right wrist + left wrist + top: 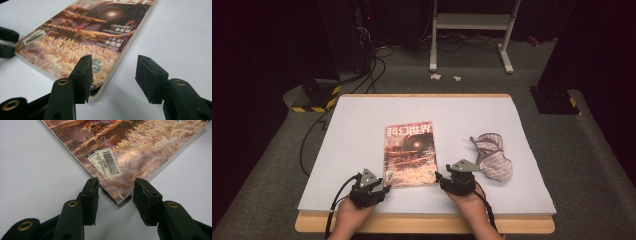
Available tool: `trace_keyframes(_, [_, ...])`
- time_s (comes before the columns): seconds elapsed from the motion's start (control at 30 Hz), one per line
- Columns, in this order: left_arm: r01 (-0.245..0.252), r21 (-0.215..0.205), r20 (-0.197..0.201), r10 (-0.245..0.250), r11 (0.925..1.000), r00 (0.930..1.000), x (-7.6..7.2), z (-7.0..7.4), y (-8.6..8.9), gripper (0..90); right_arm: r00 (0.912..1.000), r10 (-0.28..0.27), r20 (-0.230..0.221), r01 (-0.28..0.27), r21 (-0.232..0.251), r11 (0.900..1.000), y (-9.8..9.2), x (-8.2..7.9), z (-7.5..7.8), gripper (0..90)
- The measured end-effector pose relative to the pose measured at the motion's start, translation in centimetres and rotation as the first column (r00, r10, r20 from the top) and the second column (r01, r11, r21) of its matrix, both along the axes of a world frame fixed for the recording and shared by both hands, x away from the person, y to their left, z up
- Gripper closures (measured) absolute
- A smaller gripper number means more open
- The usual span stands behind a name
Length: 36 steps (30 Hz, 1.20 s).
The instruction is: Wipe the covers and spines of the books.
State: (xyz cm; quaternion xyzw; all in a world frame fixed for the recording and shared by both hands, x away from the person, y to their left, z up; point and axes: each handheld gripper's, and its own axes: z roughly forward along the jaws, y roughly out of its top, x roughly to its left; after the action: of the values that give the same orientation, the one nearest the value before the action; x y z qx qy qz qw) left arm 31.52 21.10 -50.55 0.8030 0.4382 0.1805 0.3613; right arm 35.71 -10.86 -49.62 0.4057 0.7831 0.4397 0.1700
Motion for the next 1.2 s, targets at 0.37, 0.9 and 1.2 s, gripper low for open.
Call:
trace_keyframes(0.37, [-0.021, -0.012, 0.001, 0.021, 0.9997, 0.9998, 1.3, 0.0, 0.2, 62.7, 0.9979, 0.048, -0.042, -0.050, -0.037, 0.998, 0.7, -1.0, -0.5, 47.4])
trace_keyframes(0.9, [-0.052, -0.017, 0.028, 0.053, 0.9985, 0.9982, 4.1, -0.2, -1.1, 63.7, 0.9983, -0.010, -0.057, 0.002, -0.141, 0.990, 1.9, 0.8, -1.1, 62.9])
trace_keyframes(1.2, [-0.082, -0.016, 0.056, 0.082, 0.9965, 0.9950, 4.2, -0.1, -1.3, 63.1, 0.9983, -0.021, -0.055, 0.012, -0.152, 0.988, 2.1, 1.6, -1.1, 62.8])
